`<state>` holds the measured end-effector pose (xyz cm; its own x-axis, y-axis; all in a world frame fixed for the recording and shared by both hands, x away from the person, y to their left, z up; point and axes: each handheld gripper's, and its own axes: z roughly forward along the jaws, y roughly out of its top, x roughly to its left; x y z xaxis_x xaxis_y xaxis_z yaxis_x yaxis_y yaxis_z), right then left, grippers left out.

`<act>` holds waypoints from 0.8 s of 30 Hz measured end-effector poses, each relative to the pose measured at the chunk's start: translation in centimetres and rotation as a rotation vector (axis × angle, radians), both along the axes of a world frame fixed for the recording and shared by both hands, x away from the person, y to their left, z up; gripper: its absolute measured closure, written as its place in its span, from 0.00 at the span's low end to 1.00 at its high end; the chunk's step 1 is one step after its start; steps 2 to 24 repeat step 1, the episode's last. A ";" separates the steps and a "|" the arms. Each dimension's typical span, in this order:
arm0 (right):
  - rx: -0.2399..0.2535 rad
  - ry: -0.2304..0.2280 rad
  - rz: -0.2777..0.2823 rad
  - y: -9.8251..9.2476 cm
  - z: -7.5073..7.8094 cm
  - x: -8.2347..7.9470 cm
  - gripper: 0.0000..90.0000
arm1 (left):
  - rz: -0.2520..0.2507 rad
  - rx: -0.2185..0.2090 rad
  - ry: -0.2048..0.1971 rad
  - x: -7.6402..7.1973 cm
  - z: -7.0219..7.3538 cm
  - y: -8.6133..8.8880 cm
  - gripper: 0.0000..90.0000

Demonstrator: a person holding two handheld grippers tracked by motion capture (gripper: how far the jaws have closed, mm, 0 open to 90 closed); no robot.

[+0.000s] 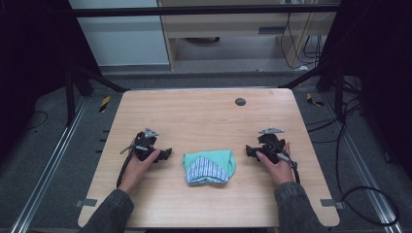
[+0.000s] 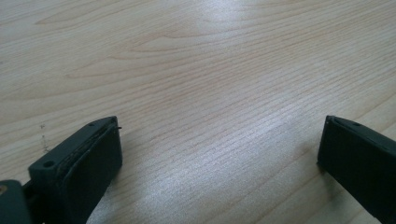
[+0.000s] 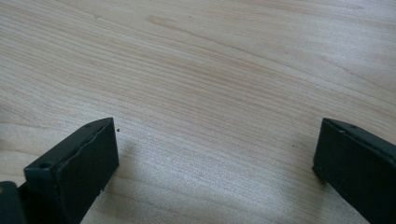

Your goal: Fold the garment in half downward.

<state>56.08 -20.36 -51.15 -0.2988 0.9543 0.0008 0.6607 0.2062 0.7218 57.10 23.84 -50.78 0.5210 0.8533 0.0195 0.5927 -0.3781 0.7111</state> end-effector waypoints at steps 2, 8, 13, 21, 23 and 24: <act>0.000 0.000 -0.001 0.0 0.0 0.0 0.00 | 0.003 0.000 0.000 0.0 0.0 0.0 0.00; 0.000 0.000 -0.001 0.0 0.0 0.0 0.00 | 0.003 0.000 0.000 0.0 0.0 0.0 0.00; 0.000 0.000 -0.001 0.0 0.0 0.0 0.00 | 0.003 0.000 0.000 0.0 0.0 0.0 0.00; 0.000 0.000 -0.001 0.0 0.0 0.0 0.00 | 0.003 0.000 0.000 0.0 0.0 0.0 0.00; 0.000 0.000 -0.001 0.0 0.0 0.0 0.00 | 0.003 0.000 0.000 0.0 0.0 0.0 0.00; 0.000 0.000 -0.001 0.0 0.0 0.0 0.00 | 0.003 0.000 0.000 0.0 0.0 0.0 0.00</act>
